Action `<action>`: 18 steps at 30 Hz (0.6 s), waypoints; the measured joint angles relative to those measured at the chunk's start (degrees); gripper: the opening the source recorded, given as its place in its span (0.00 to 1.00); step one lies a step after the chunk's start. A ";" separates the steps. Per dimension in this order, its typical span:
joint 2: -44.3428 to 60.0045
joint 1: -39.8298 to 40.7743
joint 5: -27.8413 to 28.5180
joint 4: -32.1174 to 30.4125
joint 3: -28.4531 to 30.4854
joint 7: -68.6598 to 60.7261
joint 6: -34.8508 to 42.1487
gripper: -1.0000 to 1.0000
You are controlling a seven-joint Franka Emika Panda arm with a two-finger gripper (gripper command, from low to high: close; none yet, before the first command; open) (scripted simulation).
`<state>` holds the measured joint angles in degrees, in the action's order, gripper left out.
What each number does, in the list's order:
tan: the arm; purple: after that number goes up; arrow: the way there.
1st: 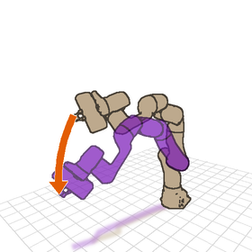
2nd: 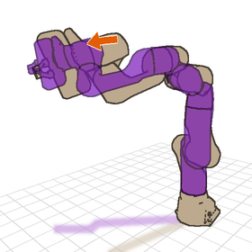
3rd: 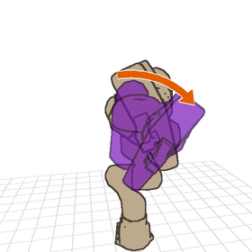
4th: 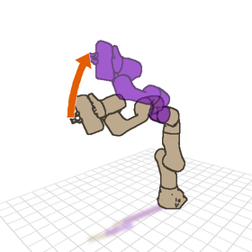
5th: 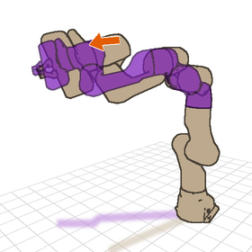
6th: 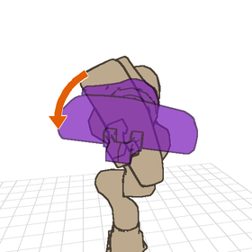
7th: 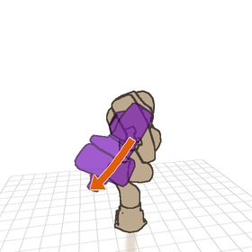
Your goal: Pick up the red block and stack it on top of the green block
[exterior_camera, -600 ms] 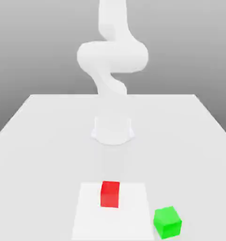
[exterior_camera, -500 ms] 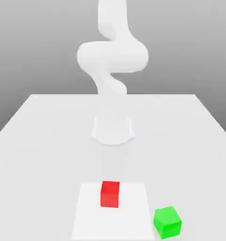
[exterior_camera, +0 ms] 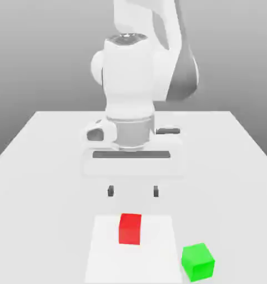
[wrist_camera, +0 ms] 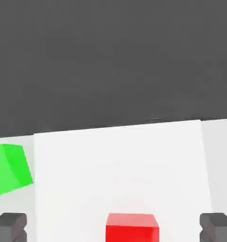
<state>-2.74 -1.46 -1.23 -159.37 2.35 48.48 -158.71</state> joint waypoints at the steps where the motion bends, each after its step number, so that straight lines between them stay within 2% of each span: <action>1: 1.98 0.13 0.58 -0.53 -0.09 0.48 -1.50 0.50; 7: 14.19 0.66 -0.17 0.42 -0.88 -0.04 -11.76 0.50; 8: 15.71 0.90 -0.40 0.61 -1.17 -0.17 -13.06 0.00; 14: 16.48 1.04 -0.37 0.70 -1.35 -0.11 -13.72 0.00; 18: 10.84 0.79 0.73 -0.04 -0.81 0.60 -8.93 0.00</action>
<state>8.11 -0.67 -0.49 -159.41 1.54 49.09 -167.64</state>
